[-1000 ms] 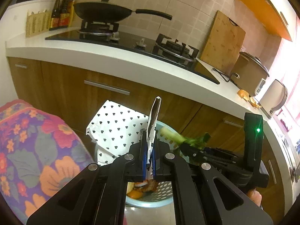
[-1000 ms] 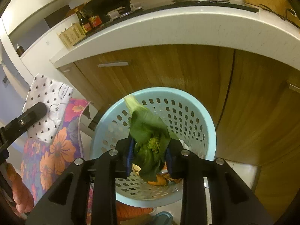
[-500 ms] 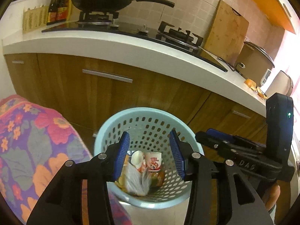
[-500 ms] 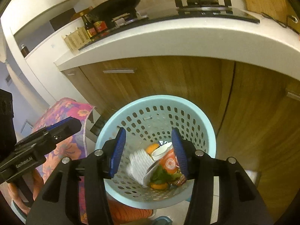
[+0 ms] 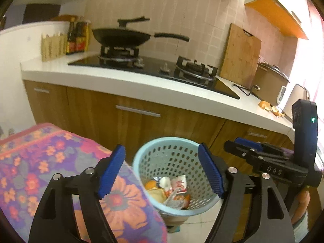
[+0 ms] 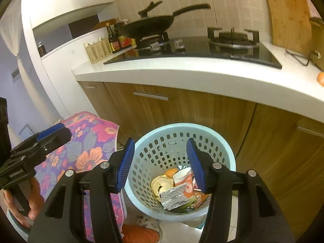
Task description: Collect trash
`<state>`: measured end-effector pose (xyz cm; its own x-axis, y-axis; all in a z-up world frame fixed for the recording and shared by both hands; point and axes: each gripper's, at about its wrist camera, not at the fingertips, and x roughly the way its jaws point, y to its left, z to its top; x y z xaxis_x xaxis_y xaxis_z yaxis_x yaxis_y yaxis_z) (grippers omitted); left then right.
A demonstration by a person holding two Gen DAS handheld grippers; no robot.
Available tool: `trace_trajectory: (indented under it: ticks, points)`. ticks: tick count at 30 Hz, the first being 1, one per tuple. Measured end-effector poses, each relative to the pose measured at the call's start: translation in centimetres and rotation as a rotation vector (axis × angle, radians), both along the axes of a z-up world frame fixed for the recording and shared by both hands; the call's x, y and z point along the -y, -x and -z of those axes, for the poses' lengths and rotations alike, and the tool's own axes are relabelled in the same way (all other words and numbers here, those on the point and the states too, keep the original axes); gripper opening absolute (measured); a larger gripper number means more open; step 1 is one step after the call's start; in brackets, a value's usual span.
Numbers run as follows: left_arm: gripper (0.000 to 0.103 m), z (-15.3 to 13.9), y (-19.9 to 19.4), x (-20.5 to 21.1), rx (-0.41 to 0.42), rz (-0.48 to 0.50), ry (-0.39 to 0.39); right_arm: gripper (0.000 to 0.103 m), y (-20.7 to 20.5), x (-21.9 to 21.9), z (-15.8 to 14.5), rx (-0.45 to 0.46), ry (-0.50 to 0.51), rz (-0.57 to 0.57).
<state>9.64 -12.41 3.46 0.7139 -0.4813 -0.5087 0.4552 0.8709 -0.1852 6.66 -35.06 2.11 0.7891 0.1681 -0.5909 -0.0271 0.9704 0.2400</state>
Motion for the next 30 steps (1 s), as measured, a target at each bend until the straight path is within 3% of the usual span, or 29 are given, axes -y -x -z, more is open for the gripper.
trace_trajectory:
  ticks: [4,9,14,19,22,26,30]
  points:
    - [0.083,0.1,2.1,-2.3,0.085,-0.030,-0.061,0.061,1.6,-1.3,-0.5,0.030,0.050,0.028]
    - [0.084,0.5,2.4,-5.2,0.120,-0.079,-0.057,0.070,2.7,-2.5,-1.0,0.077,0.028,0.092]
    - [0.084,1.6,2.3,-7.1,0.143,-0.137,-0.053,0.071,2.9,-3.9,-1.0,0.087,0.068,0.164]
    - [0.084,2.3,2.0,-8.5,0.155,-0.174,-0.038,0.077,3.9,-5.7,-1.3,0.158,0.130,0.224]
    - [0.084,2.3,2.3,-8.8,0.181,-0.205,-0.055,0.077,4.2,-6.8,-1.5,0.184,0.161,0.231]
    - [0.084,2.3,2.7,-9.4,0.180,-0.225,-0.021,0.078,4.3,-8.0,-1.5,0.206,0.185,0.229]
    - [0.083,2.2,3.5,-8.7,0.235,-0.252,-0.086,0.079,3.8,-8.7,-1.2,0.193,0.181,0.226]
